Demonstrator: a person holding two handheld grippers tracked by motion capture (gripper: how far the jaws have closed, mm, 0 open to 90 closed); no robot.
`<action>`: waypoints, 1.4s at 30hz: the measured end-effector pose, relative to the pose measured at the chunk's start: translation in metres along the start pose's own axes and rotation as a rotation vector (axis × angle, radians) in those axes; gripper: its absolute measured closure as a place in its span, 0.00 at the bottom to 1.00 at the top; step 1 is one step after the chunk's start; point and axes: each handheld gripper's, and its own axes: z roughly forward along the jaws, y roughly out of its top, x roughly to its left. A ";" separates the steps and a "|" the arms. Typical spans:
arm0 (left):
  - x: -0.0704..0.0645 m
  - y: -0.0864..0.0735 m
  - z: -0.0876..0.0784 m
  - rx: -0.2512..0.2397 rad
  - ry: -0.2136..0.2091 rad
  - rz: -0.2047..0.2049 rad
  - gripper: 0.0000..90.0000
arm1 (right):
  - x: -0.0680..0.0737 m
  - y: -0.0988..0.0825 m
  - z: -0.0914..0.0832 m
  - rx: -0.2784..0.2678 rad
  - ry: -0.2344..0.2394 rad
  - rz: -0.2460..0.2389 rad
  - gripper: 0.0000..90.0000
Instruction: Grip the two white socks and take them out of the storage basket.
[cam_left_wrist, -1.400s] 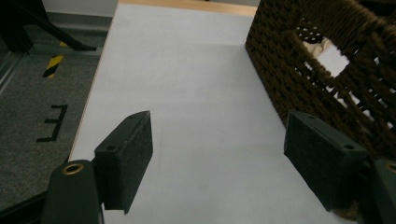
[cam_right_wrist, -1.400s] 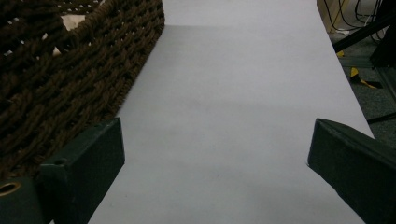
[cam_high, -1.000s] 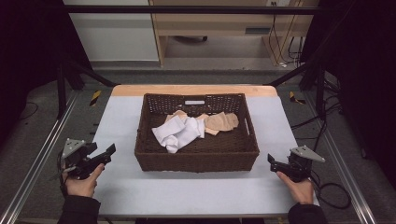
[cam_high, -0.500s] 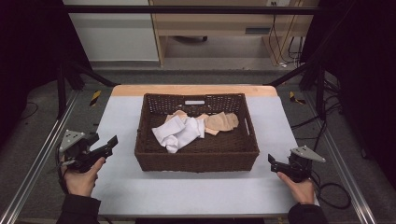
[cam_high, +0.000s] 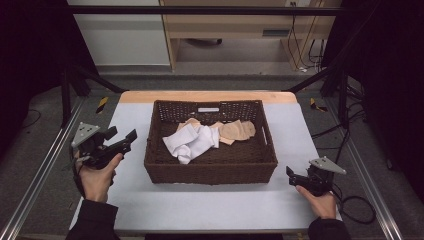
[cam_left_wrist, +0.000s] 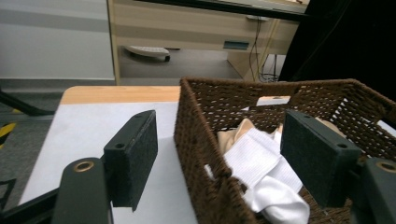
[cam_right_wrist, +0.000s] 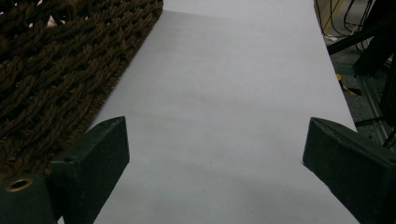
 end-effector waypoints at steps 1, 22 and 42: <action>-0.002 0.001 0.003 0.003 -0.003 0.005 0.30 | 0.000 0.000 0.000 0.003 0.000 0.000 0.08; -0.053 0.024 0.063 0.035 -0.053 0.113 0.25 | 0.000 0.000 0.000 -0.001 0.001 -0.003 0.08; -0.079 0.018 0.132 0.125 -0.008 0.147 0.27 | 0.000 0.000 0.001 0.000 0.006 0.002 0.08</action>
